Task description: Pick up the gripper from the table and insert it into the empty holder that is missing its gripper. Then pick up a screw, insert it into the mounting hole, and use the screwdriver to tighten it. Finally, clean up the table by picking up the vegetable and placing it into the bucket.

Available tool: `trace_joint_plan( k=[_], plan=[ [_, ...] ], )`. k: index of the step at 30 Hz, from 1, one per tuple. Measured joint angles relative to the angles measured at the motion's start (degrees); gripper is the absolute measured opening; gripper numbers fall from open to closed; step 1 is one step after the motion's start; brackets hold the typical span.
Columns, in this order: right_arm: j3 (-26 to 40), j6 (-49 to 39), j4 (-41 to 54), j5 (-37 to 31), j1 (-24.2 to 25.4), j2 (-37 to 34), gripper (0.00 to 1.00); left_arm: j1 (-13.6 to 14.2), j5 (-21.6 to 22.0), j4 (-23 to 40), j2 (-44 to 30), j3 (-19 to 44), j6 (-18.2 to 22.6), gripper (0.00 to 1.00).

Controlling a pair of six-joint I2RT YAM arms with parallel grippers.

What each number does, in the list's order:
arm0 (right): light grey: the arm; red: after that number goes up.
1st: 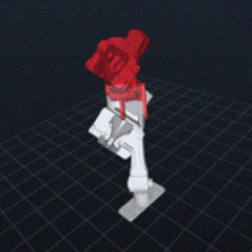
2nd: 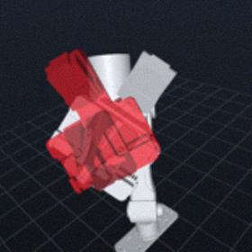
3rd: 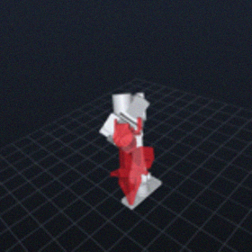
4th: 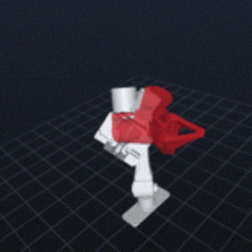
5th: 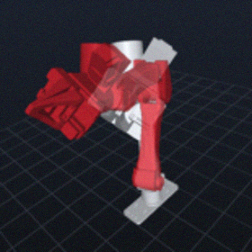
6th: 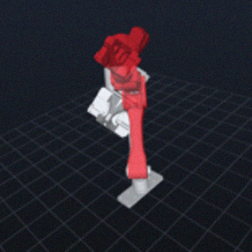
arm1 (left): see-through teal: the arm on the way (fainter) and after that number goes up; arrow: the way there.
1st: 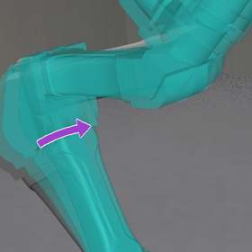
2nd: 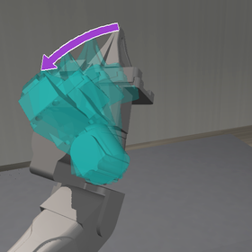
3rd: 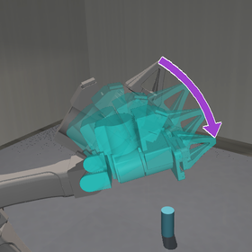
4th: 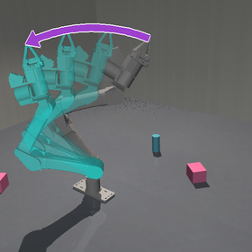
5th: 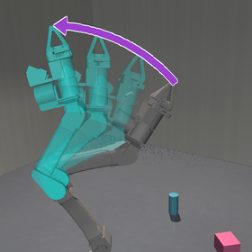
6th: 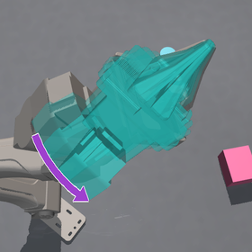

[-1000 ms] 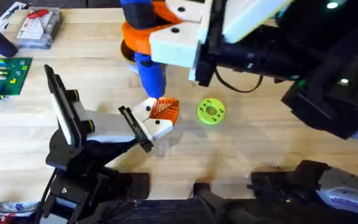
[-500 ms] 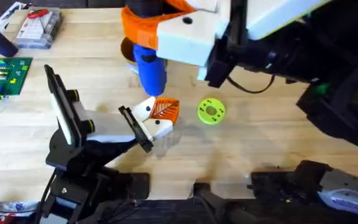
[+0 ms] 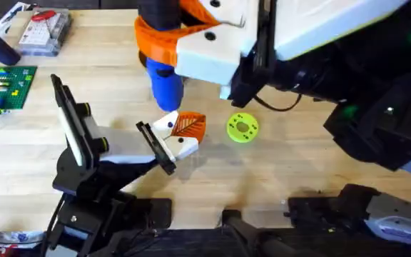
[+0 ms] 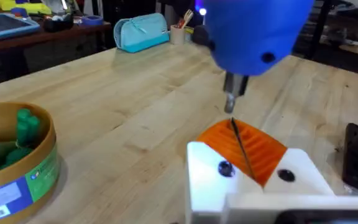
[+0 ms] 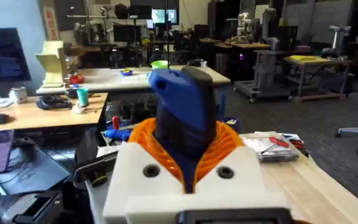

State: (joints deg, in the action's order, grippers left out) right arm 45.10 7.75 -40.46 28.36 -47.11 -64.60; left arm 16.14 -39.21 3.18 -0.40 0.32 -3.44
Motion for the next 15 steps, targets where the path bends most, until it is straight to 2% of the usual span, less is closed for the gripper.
trace_joint_plan(
  k=[15],
  plan=[
    [-0.07, 0.00, 0.52, -0.01, -1.25, -2.97, 0.034, 0.00, 0.00, -0.01, -0.02, 0.00, 0.00, 0.014]
  ],
)
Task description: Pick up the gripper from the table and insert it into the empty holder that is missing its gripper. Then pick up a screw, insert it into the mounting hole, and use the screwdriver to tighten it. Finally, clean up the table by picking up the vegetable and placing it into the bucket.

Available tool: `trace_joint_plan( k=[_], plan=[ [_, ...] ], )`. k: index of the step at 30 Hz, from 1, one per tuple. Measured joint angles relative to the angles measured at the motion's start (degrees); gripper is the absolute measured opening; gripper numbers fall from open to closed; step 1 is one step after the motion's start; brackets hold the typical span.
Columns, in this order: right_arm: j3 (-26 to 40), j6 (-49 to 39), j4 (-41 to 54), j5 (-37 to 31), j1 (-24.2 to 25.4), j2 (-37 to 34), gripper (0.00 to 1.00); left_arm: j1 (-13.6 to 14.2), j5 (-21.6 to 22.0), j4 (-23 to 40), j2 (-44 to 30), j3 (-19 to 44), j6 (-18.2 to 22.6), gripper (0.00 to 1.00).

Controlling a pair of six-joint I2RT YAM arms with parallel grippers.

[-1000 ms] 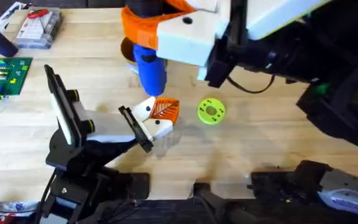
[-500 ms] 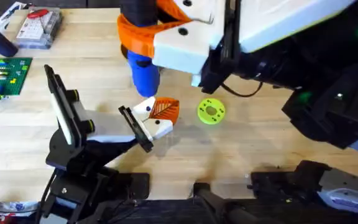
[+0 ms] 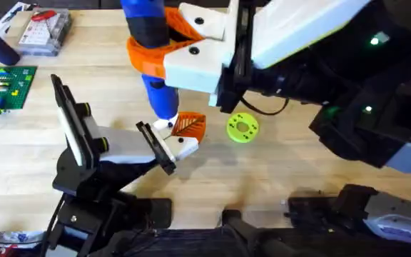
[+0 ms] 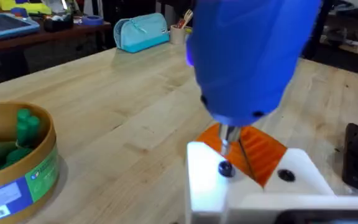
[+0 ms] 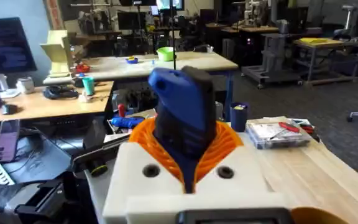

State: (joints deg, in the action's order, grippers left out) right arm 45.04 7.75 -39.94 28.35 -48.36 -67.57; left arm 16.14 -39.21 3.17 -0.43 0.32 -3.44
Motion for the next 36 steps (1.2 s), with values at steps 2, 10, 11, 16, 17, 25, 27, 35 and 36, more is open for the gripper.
trace_joint_plan(
  k=[2, 10, 11, 16, 17, 25, 27, 35, 36],
  plan=[
    [0.00, 0.00, 0.52, 0.01, 0.00, -0.02, 0.034, 0.00, 0.01, -0.01, 0.01, 0.00, 0.00, 0.014],
    [-0.02, 0.21, 0.76, 0.00, 0.00, -0.07, 0.034, 0.00, 0.00, 0.01, 0.01, 0.00, 0.00, 0.014],
    [-0.02, 0.23, 0.76, 0.01, 0.00, -0.07, 0.034, 0.00, -0.01, 0.01, 0.01, 0.00, 0.00, 0.014],
    [-0.02, 0.44, 0.86, -0.01, 0.00, -0.07, 0.034, 0.00, 0.00, 0.01, 0.01, 0.00, 0.00, 0.014],
    [-0.02, 0.44, 0.92, 0.00, 0.00, -0.07, 0.034, 0.00, 0.01, 0.01, 0.01, 0.00, 0.00, 0.014],
    [-0.02, 0.73, 1.56, -0.02, 0.00, -0.78, 0.034, 0.00, 0.00, 0.05, 0.00, 0.00, -0.02, 0.014],
    [-0.02, 0.86, 1.57, -0.05, 0.00, -1.07, 0.034, 0.00, 0.00, 0.05, 0.00, 0.00, -0.03, 0.014],
    [-0.02, 0.85, 1.64, -0.01, -0.09, -1.07, 0.034, 0.00, -0.03, 0.03, 0.00, 0.00, -0.04, 0.014],
    [-0.02, 0.85, 1.65, -0.01, -0.10, -1.07, 0.034, 0.00, -0.02, 0.03, 0.00, 0.00, -0.03, 0.014]
  ],
)
